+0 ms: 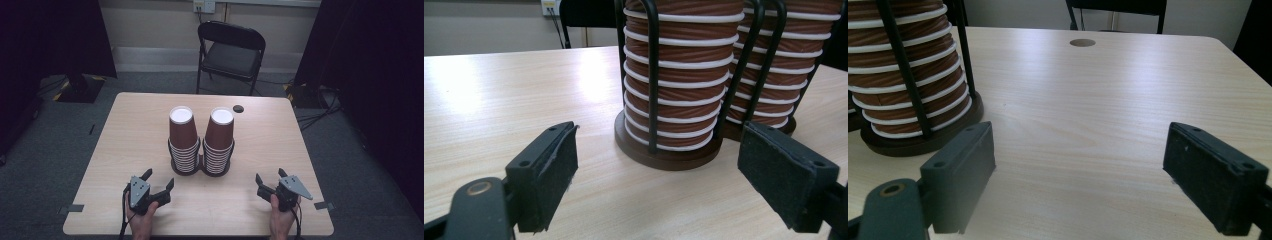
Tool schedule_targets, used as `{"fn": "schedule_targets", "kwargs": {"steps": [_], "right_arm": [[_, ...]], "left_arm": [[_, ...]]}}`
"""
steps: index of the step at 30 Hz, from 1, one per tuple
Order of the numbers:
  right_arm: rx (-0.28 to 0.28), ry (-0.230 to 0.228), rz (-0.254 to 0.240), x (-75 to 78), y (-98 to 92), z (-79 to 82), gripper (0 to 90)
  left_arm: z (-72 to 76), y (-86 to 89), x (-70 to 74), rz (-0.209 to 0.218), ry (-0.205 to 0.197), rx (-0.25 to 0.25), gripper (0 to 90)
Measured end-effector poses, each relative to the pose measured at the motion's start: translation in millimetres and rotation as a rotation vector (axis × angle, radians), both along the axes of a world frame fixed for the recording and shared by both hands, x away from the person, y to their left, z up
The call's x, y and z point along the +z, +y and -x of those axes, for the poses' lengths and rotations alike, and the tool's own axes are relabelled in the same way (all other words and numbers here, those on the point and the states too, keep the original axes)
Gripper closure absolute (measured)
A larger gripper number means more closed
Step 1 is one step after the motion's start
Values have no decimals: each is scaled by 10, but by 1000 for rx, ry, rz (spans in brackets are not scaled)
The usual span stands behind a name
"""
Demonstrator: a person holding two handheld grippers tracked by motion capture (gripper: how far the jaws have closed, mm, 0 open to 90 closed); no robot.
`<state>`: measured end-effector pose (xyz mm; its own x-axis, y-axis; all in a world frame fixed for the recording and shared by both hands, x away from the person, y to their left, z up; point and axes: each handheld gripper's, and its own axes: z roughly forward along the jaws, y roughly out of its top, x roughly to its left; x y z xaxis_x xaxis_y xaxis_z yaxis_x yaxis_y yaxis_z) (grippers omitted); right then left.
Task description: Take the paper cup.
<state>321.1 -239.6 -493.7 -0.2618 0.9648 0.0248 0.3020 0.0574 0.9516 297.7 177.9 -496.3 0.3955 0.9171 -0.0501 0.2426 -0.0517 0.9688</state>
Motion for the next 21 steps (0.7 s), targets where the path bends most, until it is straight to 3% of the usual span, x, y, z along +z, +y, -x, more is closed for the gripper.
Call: {"fn": "schedule_targets", "kwargs": {"steps": [4, 6, 11, 14, 15, 16, 18, 19, 21], "right_arm": [[-1, 8, -8, 1, -6, -7, 129], [-9, 24, -39, -1, -30, -15, 132], [-7, 43, -26, 3, -14, -35, 146], [9, 40, -23, 19, 17, -46, 193], [20, 38, -34, 24, 24, -46, 261], [50, 31, -61, 45, 47, -54, 259], [48, 26, -42, 62, 72, -52, 256], [74, 20, -58, 96, 98, -48, 257], [75, 8, -55, 119, 112, -41, 259]], "left_arm": [[-19, -6, 2, 0, 12, -8, 162], [-25, -15, 5, -12, 18, -19, 169], [-19, -18, 5, -14, 14, -13, 169], [-26, -18, 4, -3, 18, -7, 169], [-25, -9, 4, 0, 16, -17, 169], [-19, 0, 2, 13, 11, -19, 169], [-11, 3, 1, 10, 6, -16, 169], [-7, 2, 1, 9, 3, -24, 166], [-1, -10, 1, -2, -4, -28, 163]]}}
